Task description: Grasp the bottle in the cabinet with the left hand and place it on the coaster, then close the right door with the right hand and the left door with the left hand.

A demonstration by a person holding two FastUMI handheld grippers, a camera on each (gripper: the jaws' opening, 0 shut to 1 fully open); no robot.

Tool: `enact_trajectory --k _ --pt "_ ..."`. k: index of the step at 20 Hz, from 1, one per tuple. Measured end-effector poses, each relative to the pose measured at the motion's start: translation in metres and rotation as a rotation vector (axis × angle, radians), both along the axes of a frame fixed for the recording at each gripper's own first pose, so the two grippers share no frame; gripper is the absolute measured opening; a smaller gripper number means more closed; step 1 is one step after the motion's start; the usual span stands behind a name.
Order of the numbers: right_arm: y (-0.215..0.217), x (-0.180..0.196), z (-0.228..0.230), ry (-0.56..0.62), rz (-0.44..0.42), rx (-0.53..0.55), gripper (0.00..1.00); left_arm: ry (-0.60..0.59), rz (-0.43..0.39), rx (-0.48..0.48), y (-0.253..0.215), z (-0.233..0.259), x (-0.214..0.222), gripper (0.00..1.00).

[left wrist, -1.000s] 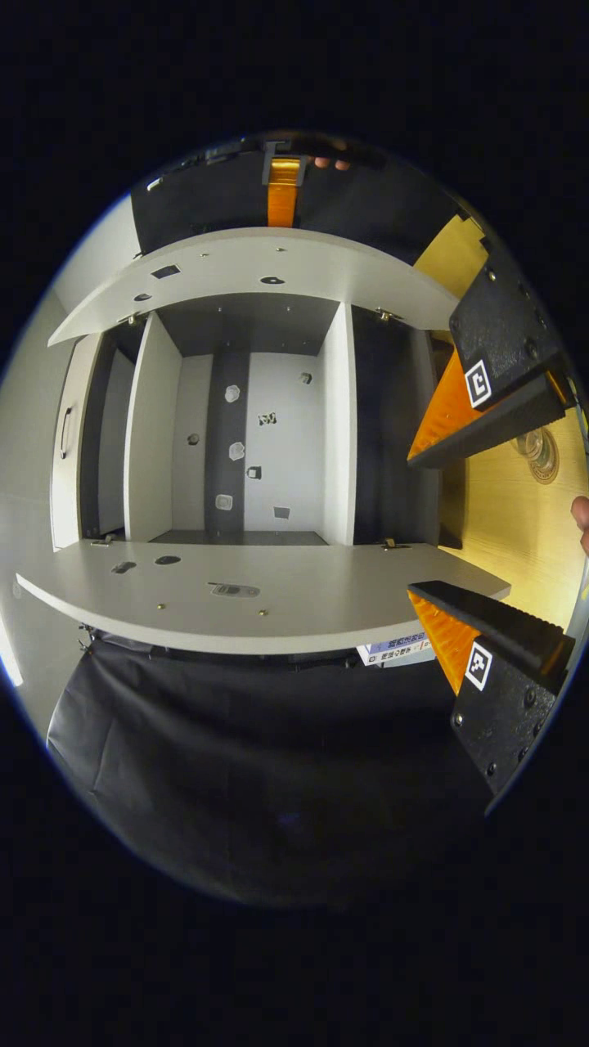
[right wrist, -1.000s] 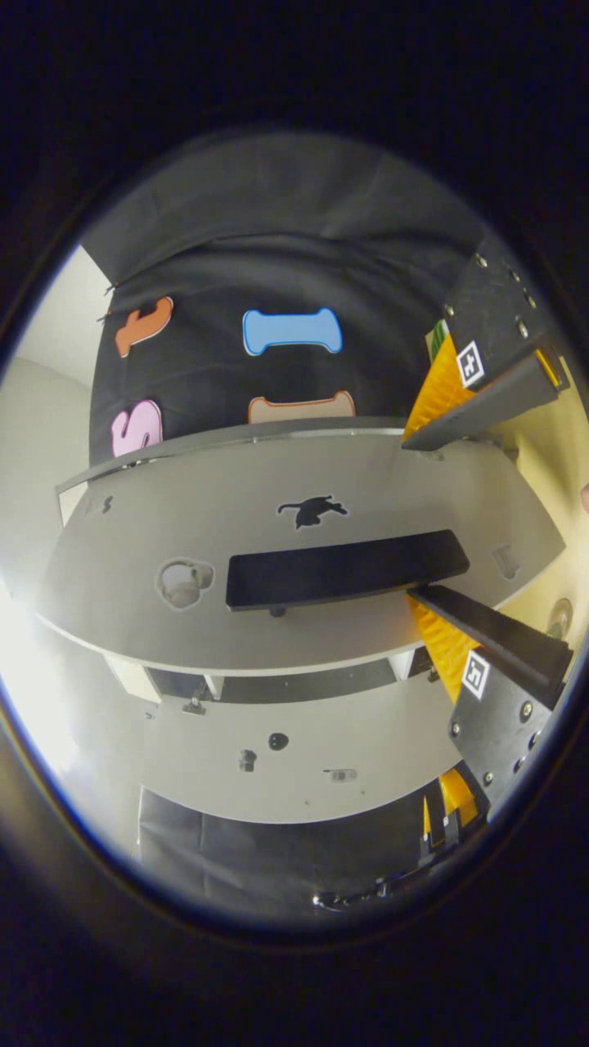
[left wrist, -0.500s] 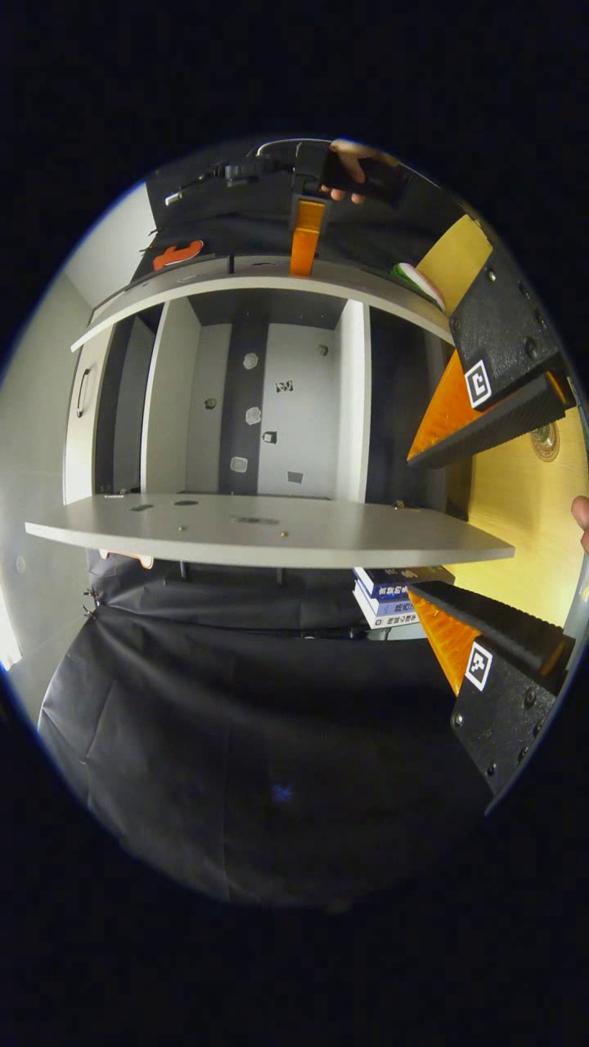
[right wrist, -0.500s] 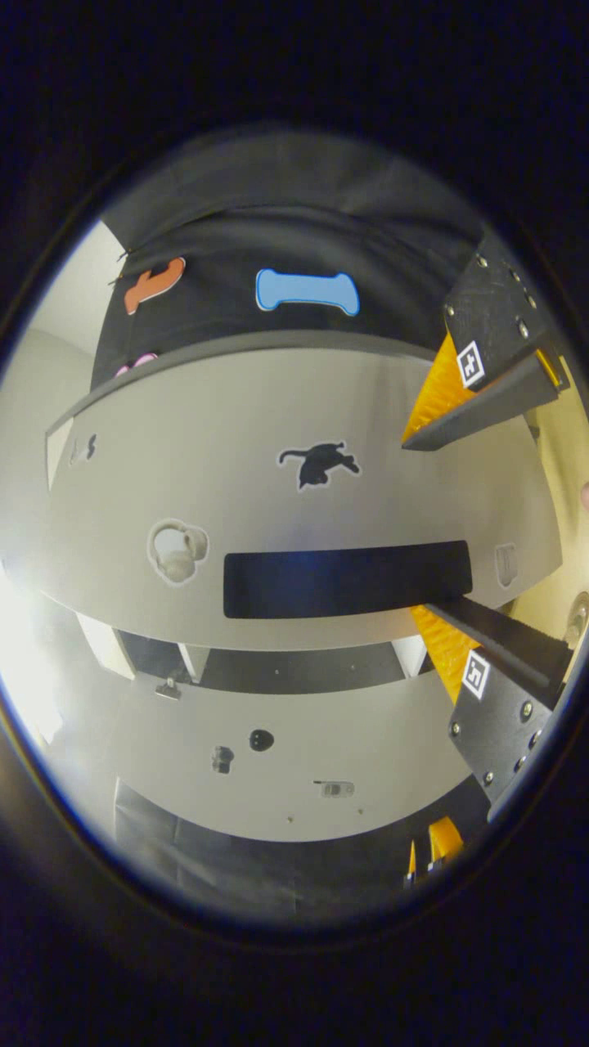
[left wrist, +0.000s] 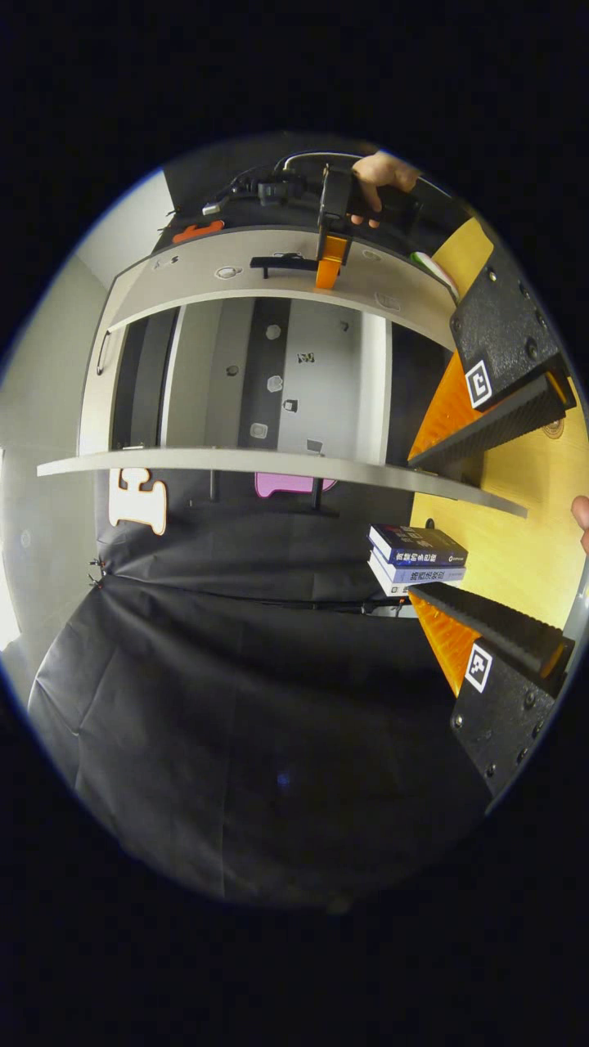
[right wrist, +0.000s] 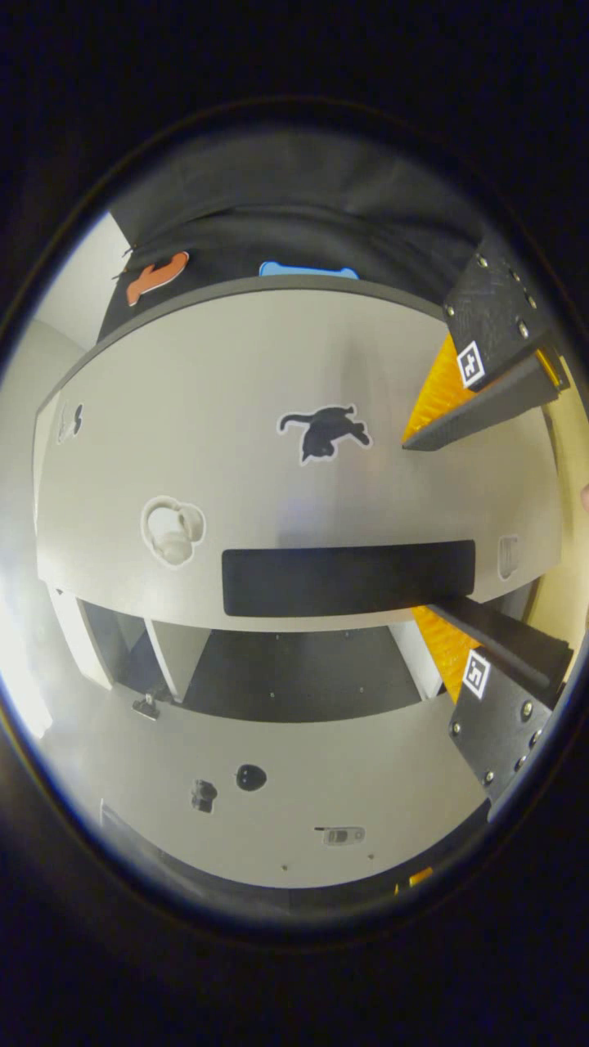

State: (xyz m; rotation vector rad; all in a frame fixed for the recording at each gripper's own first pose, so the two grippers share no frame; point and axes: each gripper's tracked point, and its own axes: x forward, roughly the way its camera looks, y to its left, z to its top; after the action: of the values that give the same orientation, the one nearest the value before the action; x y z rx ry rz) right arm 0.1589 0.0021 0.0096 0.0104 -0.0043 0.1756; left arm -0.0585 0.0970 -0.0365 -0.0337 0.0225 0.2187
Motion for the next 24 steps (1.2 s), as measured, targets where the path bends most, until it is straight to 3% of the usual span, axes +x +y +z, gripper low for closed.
enact_trajectory --k 4,5,6,10,11,12,16,17,18,19,20,23,24 --pt "-0.001 0.017 0.002 -0.013 -0.055 -0.01 1.0 -0.006 -0.003 -0.003 0.017 0.009 0.003 0.92" --pt "0.0 0.017 0.003 -0.018 -0.068 -0.012 1.0 -0.01 -0.005 -0.006 0.021 0.01 0.005 0.87" --pt "0.0 0.018 0.002 -0.024 -0.081 -0.01 1.0 -0.017 -0.007 -0.012 0.024 0.014 0.008 0.92" --pt "0.0 0.024 0.003 -0.034 -0.131 -0.015 1.0 -0.024 -0.02 -0.023 0.034 0.022 0.019 0.92" --pt "0.0 0.024 0.003 -0.034 -0.144 -0.016 1.0 -0.023 -0.023 -0.022 0.035 0.023 0.021 0.87" --pt "0.0 0.025 0.002 -0.035 -0.155 -0.016 1.0 -0.025 -0.029 -0.022 0.037 0.026 0.025 0.92" --pt "0.0 0.028 0.003 -0.042 -0.19 -0.006 1.0 -0.039 -0.088 -0.034 0.034 0.042 0.039 0.92" --pt "0.0 0.028 0.003 -0.044 -0.197 -0.005 1.0 -0.036 -0.106 -0.03 0.033 0.043 0.042 0.87" --pt "0.0 0.029 0.002 -0.044 -0.203 -0.004 1.0 -0.037 -0.116 -0.026 0.034 0.046 0.044 0.92" --pt "-0.001 0.03 0.002 -0.045 -0.209 -0.005 1.0 -0.037 -0.129 -0.028 0.035 0.048 0.046 0.87" --pt "-0.001 0.03 0.002 -0.045 -0.215 -0.008 1.0 -0.041 -0.144 -0.033 0.035 0.051 0.048 0.92" --pt "-0.001 0.029 0.001 -0.046 -0.224 -0.005 1.0 -0.051 -0.191 -0.04 0.035 0.061 0.051 0.87" --pt "-0.001 0.03 0.002 -0.05 -0.224 -0.003 1.0 -0.057 -0.203 -0.035 0.035 0.066 0.051 0.92"
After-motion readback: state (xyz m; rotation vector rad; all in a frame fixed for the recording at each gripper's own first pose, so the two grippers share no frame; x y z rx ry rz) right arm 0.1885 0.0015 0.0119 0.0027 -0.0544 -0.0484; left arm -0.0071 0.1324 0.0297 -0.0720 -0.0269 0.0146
